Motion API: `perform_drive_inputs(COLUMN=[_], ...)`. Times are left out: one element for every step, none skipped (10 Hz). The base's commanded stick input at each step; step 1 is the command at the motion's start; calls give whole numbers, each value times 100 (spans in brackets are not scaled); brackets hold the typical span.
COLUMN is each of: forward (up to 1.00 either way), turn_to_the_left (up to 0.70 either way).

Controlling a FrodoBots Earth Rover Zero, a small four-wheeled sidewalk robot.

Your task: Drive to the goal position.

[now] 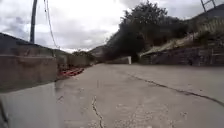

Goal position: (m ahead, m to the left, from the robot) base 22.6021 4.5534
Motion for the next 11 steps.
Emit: perform_drive_inputs(forward=[70, 70, 70, 70, 70, 70, 70, 70, 70, 70, 70], turn_to_the_left=[0, 0, 0, 0, 0, 0, 0, 0, 0, 0, 0])
